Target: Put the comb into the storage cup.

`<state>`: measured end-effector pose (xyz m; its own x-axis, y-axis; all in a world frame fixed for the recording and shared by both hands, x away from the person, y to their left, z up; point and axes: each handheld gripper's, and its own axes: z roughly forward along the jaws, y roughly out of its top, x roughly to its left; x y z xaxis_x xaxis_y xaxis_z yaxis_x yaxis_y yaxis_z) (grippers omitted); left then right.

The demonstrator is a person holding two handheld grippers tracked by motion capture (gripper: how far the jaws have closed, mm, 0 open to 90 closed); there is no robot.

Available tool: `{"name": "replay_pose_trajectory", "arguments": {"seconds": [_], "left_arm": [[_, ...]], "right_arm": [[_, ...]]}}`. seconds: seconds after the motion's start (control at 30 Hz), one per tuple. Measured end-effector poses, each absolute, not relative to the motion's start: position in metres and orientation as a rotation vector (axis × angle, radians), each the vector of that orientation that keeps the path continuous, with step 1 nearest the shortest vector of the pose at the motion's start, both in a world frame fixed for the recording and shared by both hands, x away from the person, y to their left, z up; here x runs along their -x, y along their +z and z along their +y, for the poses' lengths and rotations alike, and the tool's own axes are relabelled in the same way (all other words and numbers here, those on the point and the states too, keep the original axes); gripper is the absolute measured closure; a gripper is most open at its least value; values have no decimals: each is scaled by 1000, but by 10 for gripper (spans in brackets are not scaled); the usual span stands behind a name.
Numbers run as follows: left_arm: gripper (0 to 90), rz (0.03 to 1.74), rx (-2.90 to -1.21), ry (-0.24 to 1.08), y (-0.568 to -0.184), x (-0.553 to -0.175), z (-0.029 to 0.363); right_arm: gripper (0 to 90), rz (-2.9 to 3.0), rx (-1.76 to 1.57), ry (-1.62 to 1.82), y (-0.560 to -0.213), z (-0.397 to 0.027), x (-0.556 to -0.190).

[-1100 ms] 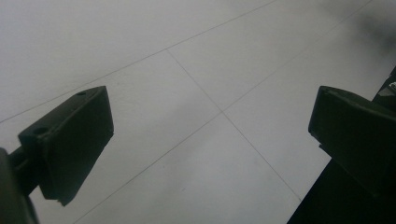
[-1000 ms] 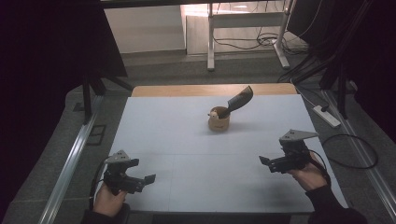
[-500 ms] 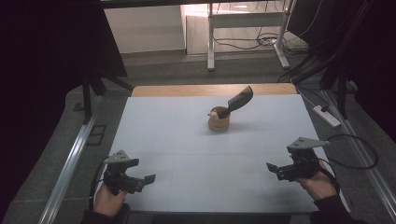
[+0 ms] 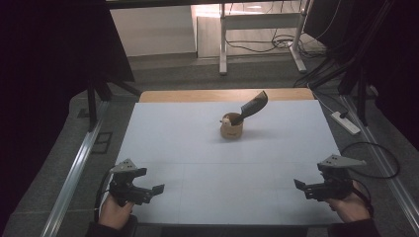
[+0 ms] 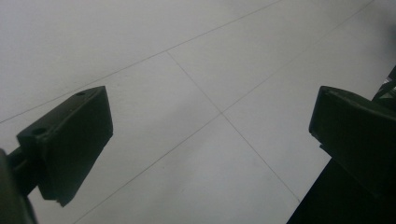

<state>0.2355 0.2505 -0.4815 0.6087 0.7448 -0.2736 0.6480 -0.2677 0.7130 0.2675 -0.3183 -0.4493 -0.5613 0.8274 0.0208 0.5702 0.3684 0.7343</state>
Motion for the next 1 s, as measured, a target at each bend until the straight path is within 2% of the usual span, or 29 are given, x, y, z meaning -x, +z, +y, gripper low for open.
{"name": "replay_pose_trajectory", "arguments": {"seconds": [1.0], "left_arm": [[0, 1097, -2008, 163, -481, -235, 248]], "right_arm": [[0, 2246, -1368, 854, -454, -336, -241]]}}
